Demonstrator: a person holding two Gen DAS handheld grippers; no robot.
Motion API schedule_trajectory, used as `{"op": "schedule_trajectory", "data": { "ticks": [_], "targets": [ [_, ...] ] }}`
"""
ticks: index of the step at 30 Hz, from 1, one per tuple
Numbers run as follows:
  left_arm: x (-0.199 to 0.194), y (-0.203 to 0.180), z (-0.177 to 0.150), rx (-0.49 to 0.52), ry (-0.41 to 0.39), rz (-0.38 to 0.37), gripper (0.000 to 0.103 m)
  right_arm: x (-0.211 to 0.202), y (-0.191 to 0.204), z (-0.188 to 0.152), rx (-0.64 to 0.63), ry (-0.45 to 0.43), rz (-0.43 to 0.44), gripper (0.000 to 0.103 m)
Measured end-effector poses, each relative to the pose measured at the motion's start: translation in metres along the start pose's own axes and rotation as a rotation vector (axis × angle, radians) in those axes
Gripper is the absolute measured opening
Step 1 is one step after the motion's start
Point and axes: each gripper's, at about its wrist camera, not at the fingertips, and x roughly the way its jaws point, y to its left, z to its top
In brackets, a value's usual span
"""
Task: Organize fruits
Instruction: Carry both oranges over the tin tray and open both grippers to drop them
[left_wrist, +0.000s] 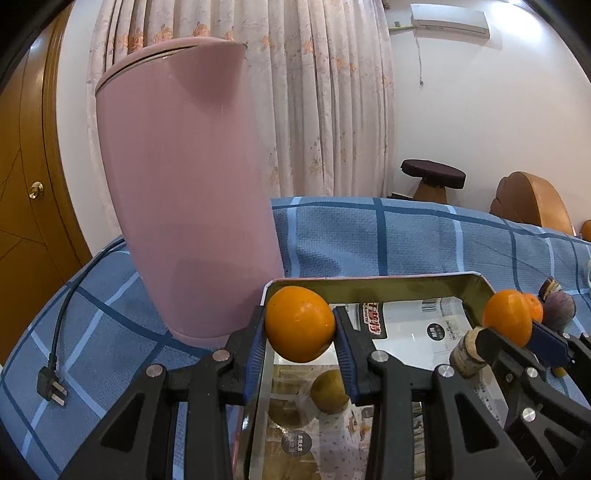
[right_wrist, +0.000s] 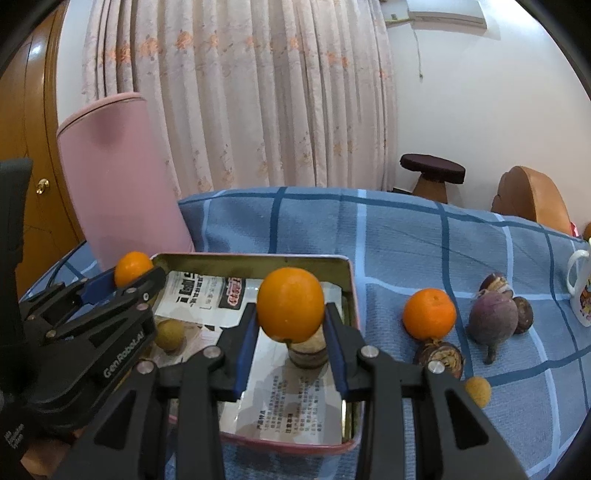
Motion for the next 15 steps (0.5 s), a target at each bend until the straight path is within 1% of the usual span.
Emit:
{"op": "schedule_trajectory", "data": {
  "ticks": [9,15],
  "targets": [
    [-0.0001,-0.0014,-0.0004,0.008,0.010,0.009,0.038,0.0074,0.0014,-0.0004,-0.001,0.030,0.020,0.040],
    [0.0011,-0.0020,0.0002,0.008,0.021,0.012,0.038,0.0033,0.0064,-0.0007,-0.024,0.011,0.027,0.040]
  ]
}}
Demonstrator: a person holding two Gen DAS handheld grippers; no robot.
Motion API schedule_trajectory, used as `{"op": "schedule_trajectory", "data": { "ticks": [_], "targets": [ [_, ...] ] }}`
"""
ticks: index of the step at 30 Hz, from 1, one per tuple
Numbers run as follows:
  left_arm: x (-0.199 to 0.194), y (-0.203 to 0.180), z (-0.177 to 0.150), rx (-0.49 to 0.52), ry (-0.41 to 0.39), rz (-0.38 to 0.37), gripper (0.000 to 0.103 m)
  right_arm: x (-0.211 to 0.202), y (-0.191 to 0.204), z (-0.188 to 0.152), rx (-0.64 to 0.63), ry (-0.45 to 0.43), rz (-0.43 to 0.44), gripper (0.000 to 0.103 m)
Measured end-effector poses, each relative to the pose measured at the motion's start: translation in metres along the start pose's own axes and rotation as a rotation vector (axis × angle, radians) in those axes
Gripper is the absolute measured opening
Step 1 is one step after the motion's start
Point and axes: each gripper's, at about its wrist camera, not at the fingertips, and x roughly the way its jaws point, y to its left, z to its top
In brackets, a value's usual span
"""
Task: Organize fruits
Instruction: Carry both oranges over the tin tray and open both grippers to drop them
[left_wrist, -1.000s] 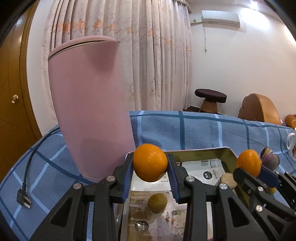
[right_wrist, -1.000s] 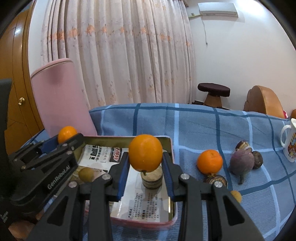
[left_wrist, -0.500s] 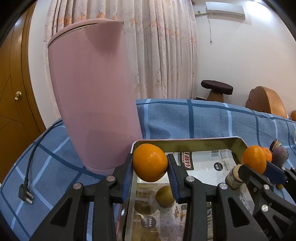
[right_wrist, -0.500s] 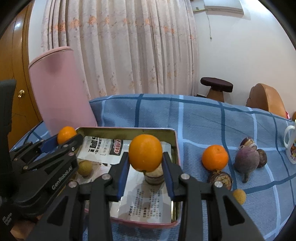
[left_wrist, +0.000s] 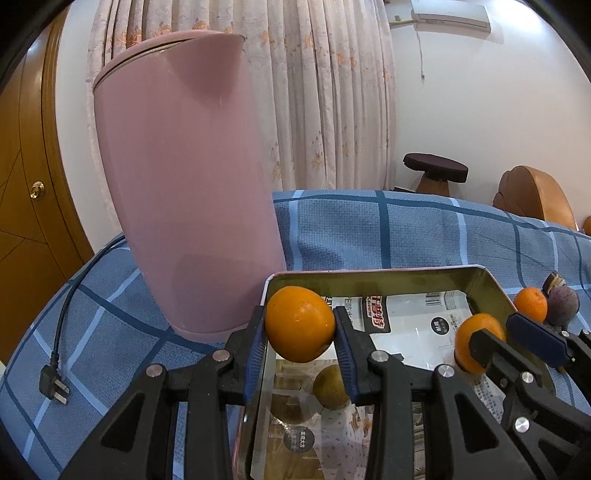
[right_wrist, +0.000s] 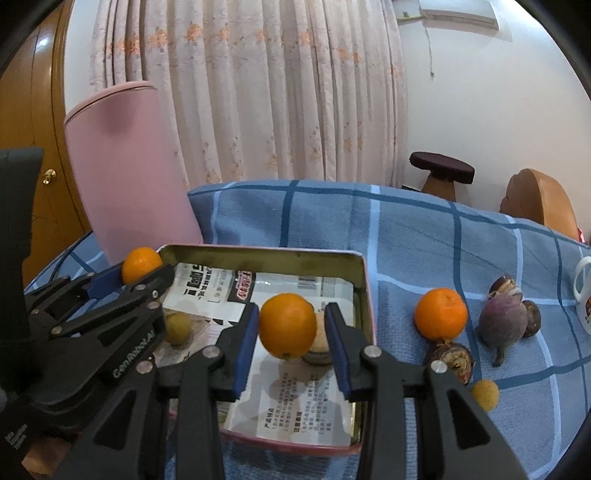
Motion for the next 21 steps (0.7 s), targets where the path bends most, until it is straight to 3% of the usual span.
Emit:
{"op": "schedule_trajectory", "data": {
  "ticks": [4,6,11,15,17,19,21],
  "targets": [
    [0.001,0.001,0.001,-0.005,0.005,0.001,0.038,-0.007,-0.002,-0.001,0.011,-0.031,0.004,0.045],
    [0.002,0.002,0.002,-0.007,0.008,0.001,0.038,-0.013,-0.006,-0.002,0.031,-0.057,-0.001,0.058],
    [0.002,0.004,0.003,-0.013,0.006,-0.006,0.038,-0.024,-0.012,-0.004,0.062,-0.096,-0.017,0.074],
    [0.000,0.004,0.003,-0.022,0.001,-0.032,0.040,-0.028,-0.019,-0.004,0.075,-0.109,-0.042,0.074],
    [-0.003,0.004,0.003,-0.021,-0.019,-0.018,0.050,-0.028,-0.021,-0.004,0.081,-0.107,-0.054,0.074],
    [-0.007,0.004,0.003,-0.026,-0.047,-0.005,0.075,-0.028,-0.025,-0.004,0.090,-0.106,-0.063,0.074],
    [-0.012,0.005,0.002,-0.031,-0.076,0.003,0.077,-0.028,-0.027,-0.004,0.095,-0.105,-0.070,0.074]
  ]
}}
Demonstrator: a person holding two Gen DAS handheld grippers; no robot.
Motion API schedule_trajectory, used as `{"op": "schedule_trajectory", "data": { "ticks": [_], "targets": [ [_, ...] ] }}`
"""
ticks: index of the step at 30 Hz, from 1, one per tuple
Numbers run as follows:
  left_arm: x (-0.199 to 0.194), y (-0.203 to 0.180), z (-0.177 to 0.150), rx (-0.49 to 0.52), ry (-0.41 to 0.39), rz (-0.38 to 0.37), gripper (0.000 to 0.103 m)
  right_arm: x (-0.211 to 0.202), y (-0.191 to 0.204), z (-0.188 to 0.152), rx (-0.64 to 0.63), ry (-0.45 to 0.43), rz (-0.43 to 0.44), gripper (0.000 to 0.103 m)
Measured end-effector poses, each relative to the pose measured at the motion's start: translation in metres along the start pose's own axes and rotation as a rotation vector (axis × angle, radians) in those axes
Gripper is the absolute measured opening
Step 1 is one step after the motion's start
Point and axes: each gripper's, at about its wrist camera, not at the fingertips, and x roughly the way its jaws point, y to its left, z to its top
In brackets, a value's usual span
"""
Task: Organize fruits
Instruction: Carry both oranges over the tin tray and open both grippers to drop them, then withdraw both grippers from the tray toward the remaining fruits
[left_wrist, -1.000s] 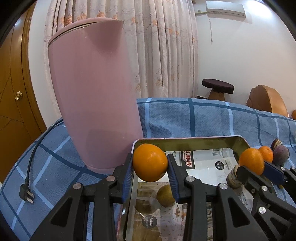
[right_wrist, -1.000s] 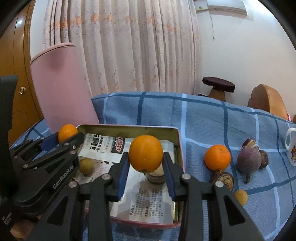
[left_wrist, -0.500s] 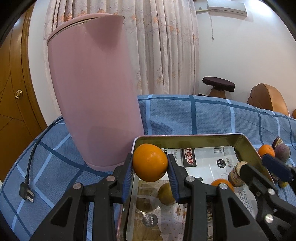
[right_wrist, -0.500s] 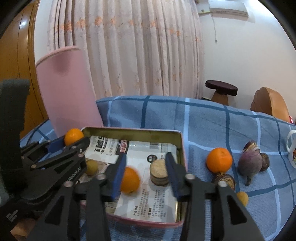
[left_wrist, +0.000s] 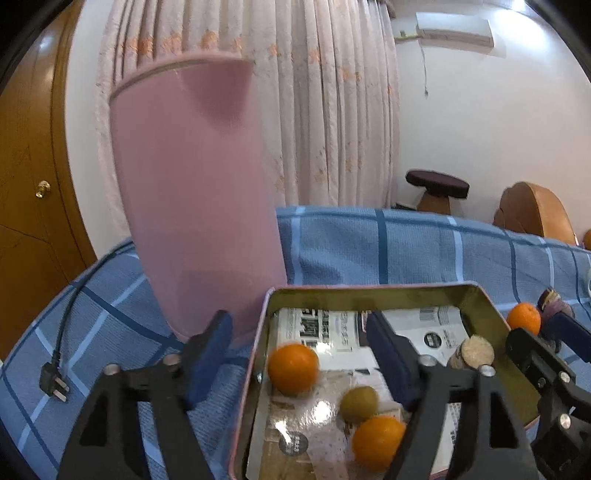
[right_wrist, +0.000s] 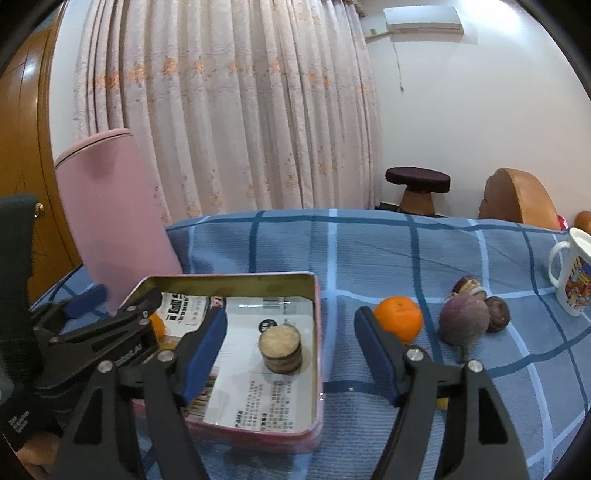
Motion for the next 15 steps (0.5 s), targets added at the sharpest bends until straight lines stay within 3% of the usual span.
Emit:
{"op": "schedule_trajectory", "data": {
  "ticks": [15],
  "targets": [
    [-0.0065,-0.0021,-0.0015,-0.019,-0.017,-0.027,0.077,-0.0040,-0.0111,-0.0015,0.004,0.004,-0.028,0.074]
  ]
}}
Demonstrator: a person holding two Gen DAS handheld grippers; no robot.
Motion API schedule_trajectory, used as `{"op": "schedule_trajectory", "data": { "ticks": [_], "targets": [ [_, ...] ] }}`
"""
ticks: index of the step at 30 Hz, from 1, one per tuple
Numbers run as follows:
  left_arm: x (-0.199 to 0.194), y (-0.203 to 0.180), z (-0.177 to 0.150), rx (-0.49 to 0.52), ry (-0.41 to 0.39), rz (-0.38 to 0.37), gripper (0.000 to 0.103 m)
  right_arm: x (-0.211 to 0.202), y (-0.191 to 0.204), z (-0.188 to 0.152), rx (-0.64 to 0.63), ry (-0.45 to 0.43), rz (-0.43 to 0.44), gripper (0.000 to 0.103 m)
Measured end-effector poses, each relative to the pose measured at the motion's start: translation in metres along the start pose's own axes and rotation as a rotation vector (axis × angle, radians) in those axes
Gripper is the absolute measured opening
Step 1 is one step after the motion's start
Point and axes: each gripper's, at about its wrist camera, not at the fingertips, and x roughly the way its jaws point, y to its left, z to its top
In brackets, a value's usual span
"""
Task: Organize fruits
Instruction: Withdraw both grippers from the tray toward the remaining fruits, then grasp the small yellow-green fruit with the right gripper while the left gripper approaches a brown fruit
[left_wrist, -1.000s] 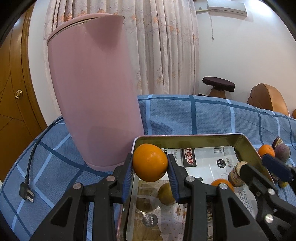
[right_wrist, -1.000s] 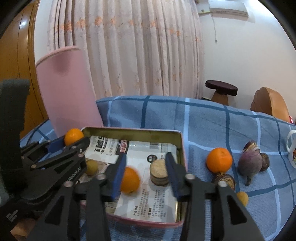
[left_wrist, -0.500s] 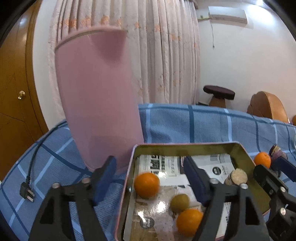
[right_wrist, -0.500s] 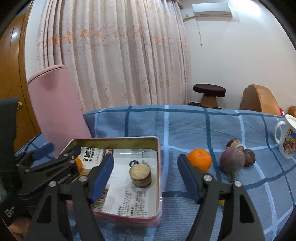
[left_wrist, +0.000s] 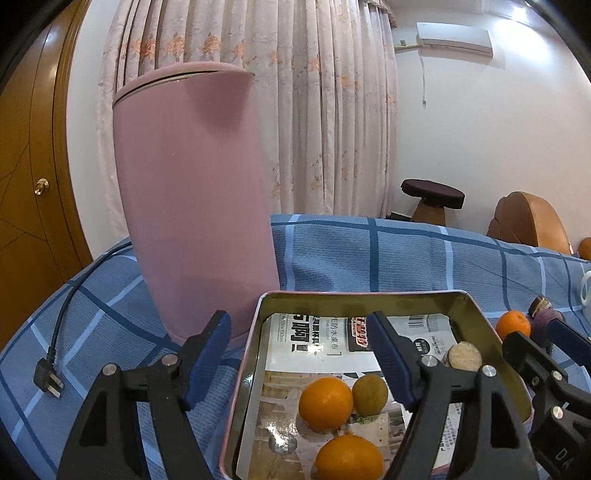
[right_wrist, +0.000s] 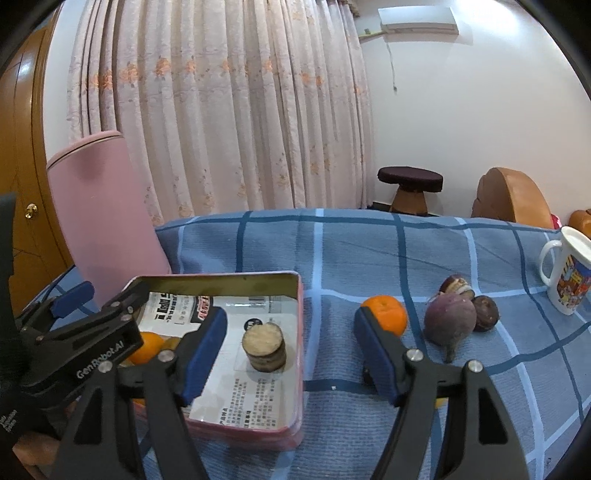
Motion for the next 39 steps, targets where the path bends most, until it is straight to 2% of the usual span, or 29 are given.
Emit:
{"op": "schedule_trajectory", "data": {
  "ticks": [14,24,28,32,39],
  "targets": [
    [-0.011,-0.016,-0.005,0.030,-0.027,-0.012,0.077,-0.011,-0.025,-0.006,0.017,0.010,-0.042,0.074],
    [-0.016,-0.022,-0.009,0.014,-0.021,-0.032,0.077,-0.021,-0.052,-0.010,0.034,0.009,-0.078,0.074],
    [-0.021,-0.025,-0.013,-0.005,-0.004,-0.060,0.077,-0.025,-0.074,-0.011,0.053,0.020,-0.108,0.074],
    [-0.028,-0.041,-0.016,0.032,-0.005,-0.066,0.077,-0.032,-0.097,-0.013,0.081,0.028,-0.130,0.074],
    [-0.040,-0.070,-0.024,0.084,0.007,-0.120,0.077,-0.035,-0.133,-0.016,0.128,0.076,-0.143,0.074]
  ]
}}
